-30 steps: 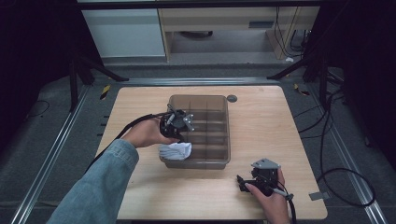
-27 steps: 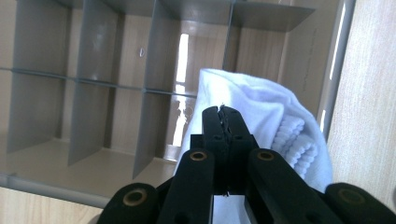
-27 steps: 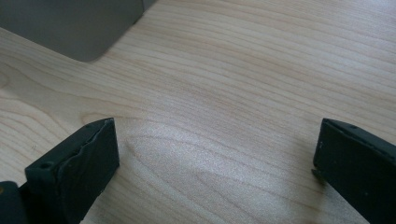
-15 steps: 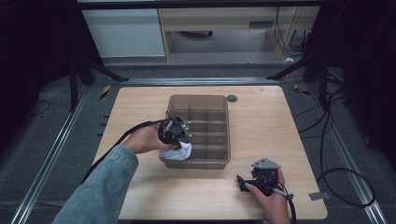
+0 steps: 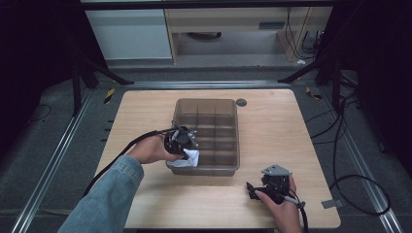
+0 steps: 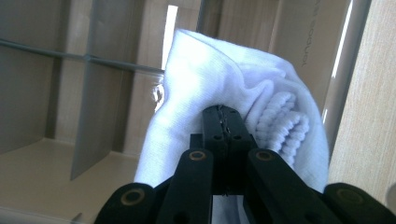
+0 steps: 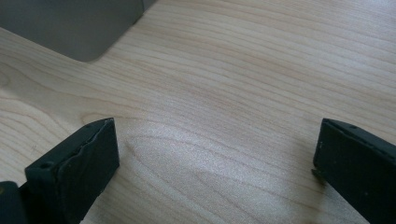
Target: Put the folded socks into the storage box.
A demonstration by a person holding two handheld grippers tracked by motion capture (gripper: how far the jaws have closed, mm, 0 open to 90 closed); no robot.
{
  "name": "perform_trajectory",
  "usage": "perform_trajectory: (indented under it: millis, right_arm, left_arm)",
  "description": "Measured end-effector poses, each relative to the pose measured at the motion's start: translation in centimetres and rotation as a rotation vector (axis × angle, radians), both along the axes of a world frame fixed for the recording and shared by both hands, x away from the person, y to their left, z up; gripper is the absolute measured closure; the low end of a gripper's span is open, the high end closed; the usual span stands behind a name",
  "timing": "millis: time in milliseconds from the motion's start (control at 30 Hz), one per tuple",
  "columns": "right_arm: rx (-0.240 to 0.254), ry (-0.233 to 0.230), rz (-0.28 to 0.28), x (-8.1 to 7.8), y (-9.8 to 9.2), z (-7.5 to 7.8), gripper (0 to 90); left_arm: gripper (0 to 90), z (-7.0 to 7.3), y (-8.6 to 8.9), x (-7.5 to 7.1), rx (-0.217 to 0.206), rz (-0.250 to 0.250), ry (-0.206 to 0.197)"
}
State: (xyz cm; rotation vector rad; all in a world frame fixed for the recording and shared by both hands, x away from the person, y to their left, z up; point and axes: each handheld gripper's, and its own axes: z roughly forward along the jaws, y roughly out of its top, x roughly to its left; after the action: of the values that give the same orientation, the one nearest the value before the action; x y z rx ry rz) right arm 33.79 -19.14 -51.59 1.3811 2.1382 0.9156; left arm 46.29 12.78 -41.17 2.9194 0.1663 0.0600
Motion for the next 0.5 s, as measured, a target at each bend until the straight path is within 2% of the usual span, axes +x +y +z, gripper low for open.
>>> perform_trajectory:
  millis: [100, 500]
  right_arm:
    - [0.0, 0.0, 0.0, 0.0, 0.0, 0.0, 0.4]
    - [0.0, 0.0, 0.0, 0.0, 0.0, 0.0, 0.4]
  left_arm:
    - [89.7, -0.3, 0.14, -0.01, -0.006, 0.009, 0.009]
    - [89.7, -0.66, -0.08, -0.07, 0.022, 0.004, 0.014]
